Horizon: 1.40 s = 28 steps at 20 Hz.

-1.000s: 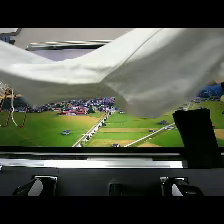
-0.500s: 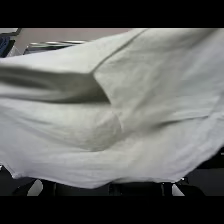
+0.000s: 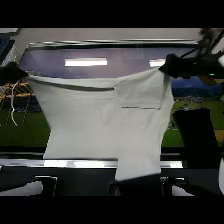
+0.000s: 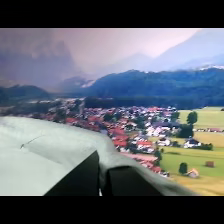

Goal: Fold the clothes and pants, and hang the long-sleeved shirts on hangers.

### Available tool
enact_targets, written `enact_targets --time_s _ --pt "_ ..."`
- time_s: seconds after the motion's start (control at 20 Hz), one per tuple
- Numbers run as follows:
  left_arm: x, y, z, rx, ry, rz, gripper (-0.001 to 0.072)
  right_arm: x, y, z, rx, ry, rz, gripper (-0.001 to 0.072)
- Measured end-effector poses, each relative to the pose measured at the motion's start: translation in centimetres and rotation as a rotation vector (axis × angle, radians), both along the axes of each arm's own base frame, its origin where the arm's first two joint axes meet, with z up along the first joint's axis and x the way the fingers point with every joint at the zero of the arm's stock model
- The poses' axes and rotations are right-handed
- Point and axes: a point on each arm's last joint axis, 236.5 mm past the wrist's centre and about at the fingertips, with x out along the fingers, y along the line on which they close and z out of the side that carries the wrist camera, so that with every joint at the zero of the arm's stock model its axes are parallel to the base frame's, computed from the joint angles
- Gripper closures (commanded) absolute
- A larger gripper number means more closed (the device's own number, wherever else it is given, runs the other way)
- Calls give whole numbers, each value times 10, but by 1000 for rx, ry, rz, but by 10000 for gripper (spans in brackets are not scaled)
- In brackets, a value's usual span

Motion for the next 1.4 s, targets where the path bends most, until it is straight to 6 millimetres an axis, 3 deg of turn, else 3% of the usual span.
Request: enact_targets --time_s 0.2,0.35,0.45,0.65,0.85,1.05,1.4 --pt "42 -10 -102 -20 109 -4 690 59 -9 -86 13 43 -127 672" --pt "54 -17 -145 -37 153 -7 690 80 -14 -120 25 54 -182 672" --pt "55 -17 -158 -42 174 -10 690 81 -16 -132 15 74 -185 672" --pt "32 -21 -174 -72 280 -57 690 53 -25 -159 -40 217 -125 672" --pt "1 -31 -181 -103 401 -131 690 9 -39 -178 -100 390 -35 672" --pt "-16 -35 -184 -109 465 -171 690 -35 -51 -191 -169 553 52 671" --pt "-31 -39 -202 -34 546 -208 690 -60 -62 -205 -217 664 88 670"
